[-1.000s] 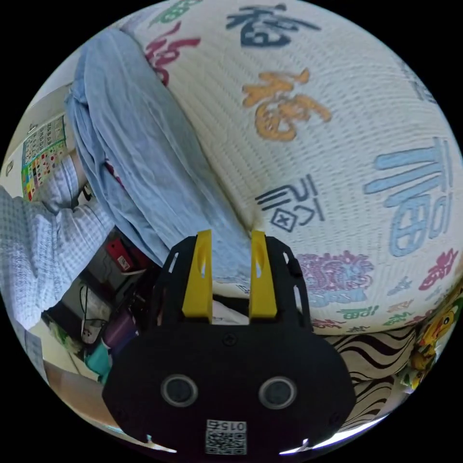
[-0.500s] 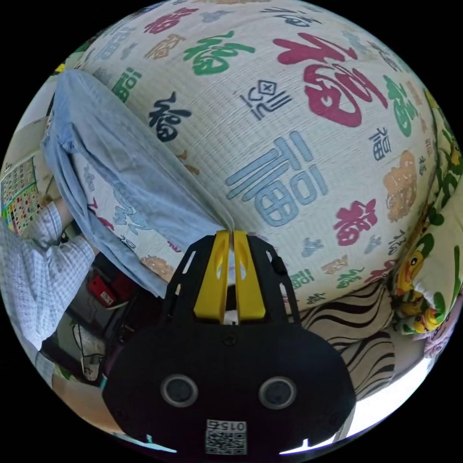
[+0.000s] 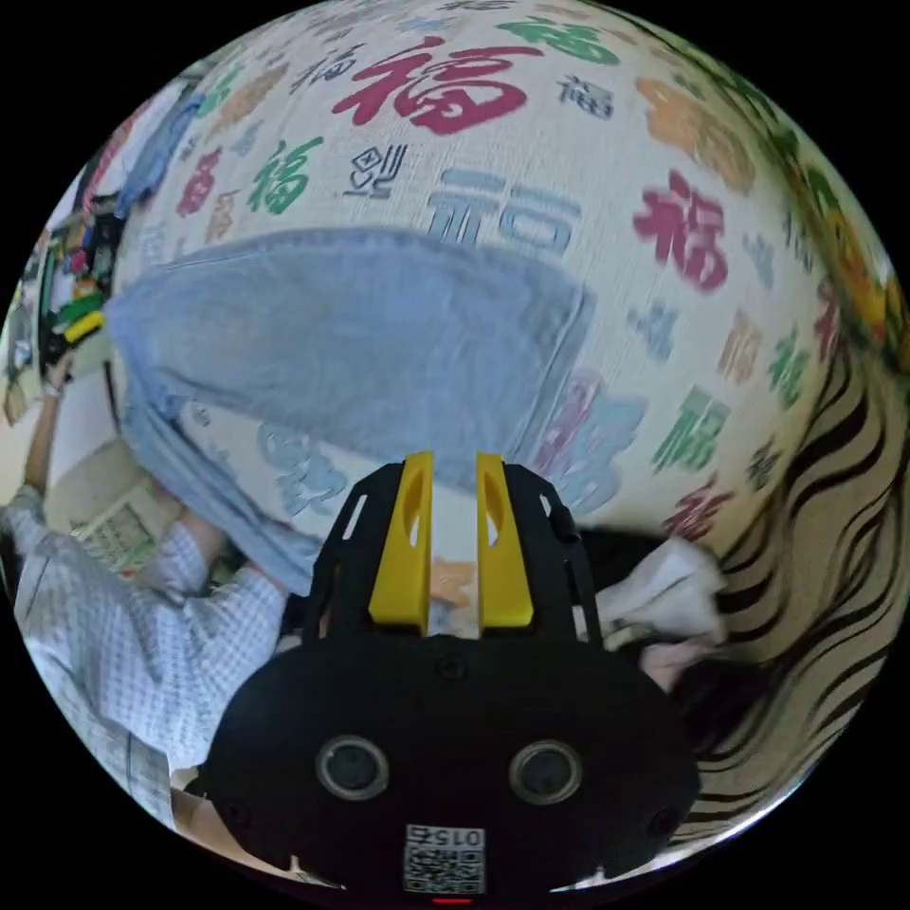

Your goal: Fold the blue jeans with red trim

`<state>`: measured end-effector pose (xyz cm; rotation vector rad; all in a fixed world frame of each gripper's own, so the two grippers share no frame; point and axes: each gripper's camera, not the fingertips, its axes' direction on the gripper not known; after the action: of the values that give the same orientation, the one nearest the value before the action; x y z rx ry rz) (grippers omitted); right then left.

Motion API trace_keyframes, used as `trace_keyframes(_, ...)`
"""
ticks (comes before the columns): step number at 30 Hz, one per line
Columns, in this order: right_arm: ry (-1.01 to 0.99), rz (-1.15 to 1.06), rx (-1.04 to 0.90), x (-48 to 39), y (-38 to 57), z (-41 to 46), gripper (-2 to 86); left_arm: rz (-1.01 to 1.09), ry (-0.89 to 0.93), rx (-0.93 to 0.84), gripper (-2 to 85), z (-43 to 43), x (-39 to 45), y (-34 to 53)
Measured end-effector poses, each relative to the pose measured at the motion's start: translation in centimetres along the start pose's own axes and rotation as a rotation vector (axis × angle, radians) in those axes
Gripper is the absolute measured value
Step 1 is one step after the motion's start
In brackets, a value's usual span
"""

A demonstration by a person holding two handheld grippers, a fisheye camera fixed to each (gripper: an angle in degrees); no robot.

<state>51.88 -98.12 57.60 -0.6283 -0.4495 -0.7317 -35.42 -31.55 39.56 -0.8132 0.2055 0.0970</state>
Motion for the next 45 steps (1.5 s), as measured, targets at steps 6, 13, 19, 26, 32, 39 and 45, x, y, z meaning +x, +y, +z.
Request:
trace_keyframes(6,-0.216,-0.061,-0.227,-3.3,14.4,11.9,9.3,-0.531,0.082,0.088,4.9,2.7,-2.2,16.9)
trace_keyframes(13,-0.112,-0.323,-0.364,-8.5,16.7,20.2,8.2,-0.855,0.349,-0.159,9.5,13.4,1.1,30.2)
trace_keyframes(19,-0.038,-0.375,-0.424,-7.4,18.4,20.6,0.4,-1.036,0.552,-0.114,5.2,21.1,3.0,33.3)
trace_keyframes(26,-0.070,-0.186,-0.265,-0.1,17.7,13.4,1.9,-0.912,0.467,-0.075,1.0,21.7,1.2,35.9)
trace_keyframes(32,0.076,-0.012,-0.191,2.9,18.5,13.2,6.8,-0.874,0.423,-0.079,3.1,23.8,1.5,37.7)
trace_keyframes(39,-0.183,0.327,0.030,9.4,32.0,14.2,8.7,-1.071,0.647,0.086,7.1,27.2,1.9,41.8)
trace_keyframes(45,-0.460,0.496,0.062,12.1,38.5,21.5,10.5,-1.234,0.836,0.174,8.4,31.4,3.1,41.2)
